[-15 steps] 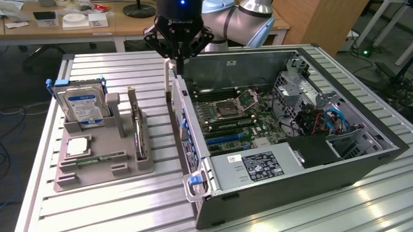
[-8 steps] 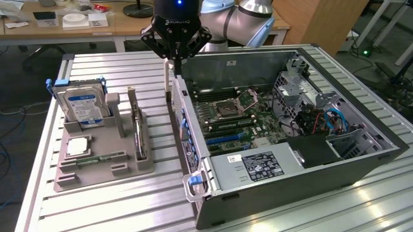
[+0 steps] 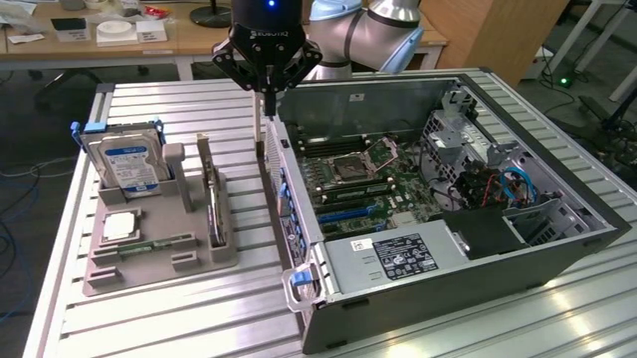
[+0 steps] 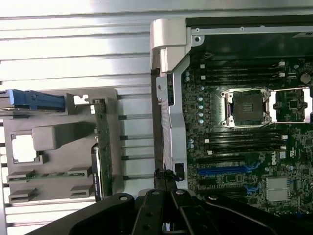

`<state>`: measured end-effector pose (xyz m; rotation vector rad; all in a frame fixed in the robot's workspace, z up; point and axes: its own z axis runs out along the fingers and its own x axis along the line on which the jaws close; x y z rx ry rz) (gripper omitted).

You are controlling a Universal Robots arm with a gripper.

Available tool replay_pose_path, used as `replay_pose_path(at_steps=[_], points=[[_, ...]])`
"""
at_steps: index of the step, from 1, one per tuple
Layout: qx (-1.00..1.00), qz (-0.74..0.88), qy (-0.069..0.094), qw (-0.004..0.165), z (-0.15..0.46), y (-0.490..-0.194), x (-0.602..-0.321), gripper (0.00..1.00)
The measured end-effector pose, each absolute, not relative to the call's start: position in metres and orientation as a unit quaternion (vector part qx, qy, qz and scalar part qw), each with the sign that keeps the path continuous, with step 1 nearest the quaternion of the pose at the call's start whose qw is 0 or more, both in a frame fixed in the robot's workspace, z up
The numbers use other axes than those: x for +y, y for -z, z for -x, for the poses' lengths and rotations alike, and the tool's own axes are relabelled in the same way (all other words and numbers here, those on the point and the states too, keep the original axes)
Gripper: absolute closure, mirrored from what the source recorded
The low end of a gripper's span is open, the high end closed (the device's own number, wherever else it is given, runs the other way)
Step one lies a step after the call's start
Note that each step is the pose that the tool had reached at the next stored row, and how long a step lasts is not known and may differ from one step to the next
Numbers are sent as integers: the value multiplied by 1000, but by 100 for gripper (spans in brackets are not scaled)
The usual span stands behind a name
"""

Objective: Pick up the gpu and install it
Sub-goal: 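Reach for the gpu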

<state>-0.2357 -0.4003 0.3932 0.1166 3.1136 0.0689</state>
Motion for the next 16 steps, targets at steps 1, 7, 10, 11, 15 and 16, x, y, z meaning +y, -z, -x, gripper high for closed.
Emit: replay_pose_path(at_steps=[1, 7, 10, 11, 15, 16], points=[[999, -37, -22, 12, 236, -393, -400, 89], [999, -37, -22, 12, 240, -393, -400, 89], [999, -37, -22, 12, 243, -393, -400, 89], [999, -37, -22, 12, 243, -393, -400, 89], [999, -37, -22, 12, 246, -393, -400, 89], [999, -37, -22, 12, 247, -393, -400, 89]])
